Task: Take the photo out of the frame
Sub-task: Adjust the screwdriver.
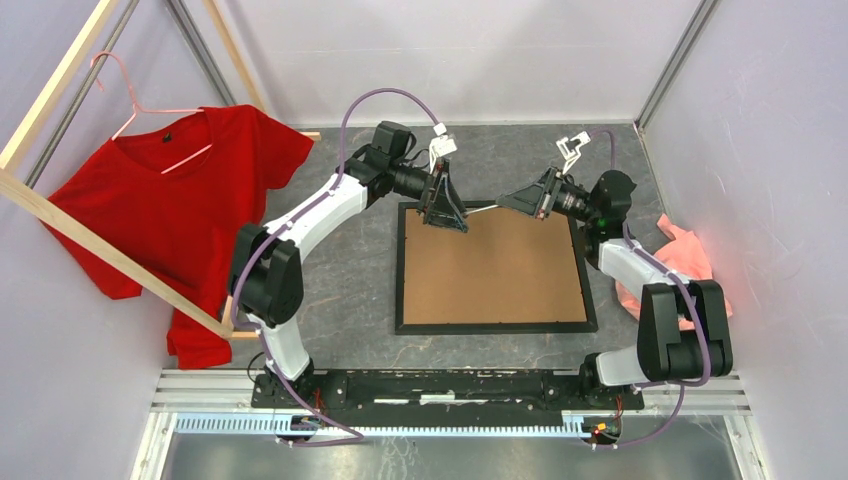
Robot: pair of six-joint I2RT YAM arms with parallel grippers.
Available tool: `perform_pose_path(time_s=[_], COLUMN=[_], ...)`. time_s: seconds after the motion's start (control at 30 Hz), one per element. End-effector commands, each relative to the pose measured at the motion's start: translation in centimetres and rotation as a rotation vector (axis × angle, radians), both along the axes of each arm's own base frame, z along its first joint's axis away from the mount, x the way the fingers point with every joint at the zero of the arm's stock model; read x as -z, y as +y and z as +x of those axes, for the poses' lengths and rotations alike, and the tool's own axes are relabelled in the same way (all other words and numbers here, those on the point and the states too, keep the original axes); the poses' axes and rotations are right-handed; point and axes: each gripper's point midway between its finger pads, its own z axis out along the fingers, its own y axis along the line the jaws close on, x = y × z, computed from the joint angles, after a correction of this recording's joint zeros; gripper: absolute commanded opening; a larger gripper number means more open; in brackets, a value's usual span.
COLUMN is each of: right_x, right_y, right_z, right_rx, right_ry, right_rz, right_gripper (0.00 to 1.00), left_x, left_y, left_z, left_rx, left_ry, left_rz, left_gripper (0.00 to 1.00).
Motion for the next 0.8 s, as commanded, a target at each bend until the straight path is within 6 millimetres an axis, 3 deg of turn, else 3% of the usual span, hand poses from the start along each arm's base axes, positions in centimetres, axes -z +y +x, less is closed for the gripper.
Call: perform_pose_path(time_s=[0.0,0.27,0.47,0.6,0.7,0.77], right_x=[-0.6,-0.8,-0.8,-0.9,-1.0,-0.9], right_y=[0.4,0.9,1.0,1.2,1.4,1.7], right_z=[0.0,-0.6,-0.9,-1.1,-1.3,-1.6], right_rx=[-0.012,-0.044,-0.057,-0.065,-0.075,-0.097], right_ry=[-0.044,-0.058,-0.060,-0.061,-0.064,-0.058], right_rz=[0.010,0.020,0.025,0.029,0.029,0.022], right_gripper=[0.00,0.00,0.00,0.00,0.00,0.00], left_x=[-1.2,-1.1,-0.8,-0.7,-0.3,0.0], left_y=[-0.1,-0.9,-1.1,-1.2,-1.3,-1.3], left_z=[-1.7,-3.3,-3.3,-3.2,-2.8,-2.6], left_rx=[0.094,0.166,0.173,0.169,0.152,0.145], left_ry=[-0.029,0.008,0.024,0.026,0.030,0.031], left_rz=[-0.067,-0.088,-0.084,-0.081,-0.066,-0.054], left_gripper=[0.79,0.58,0.35,0.25,0.04,0.02])
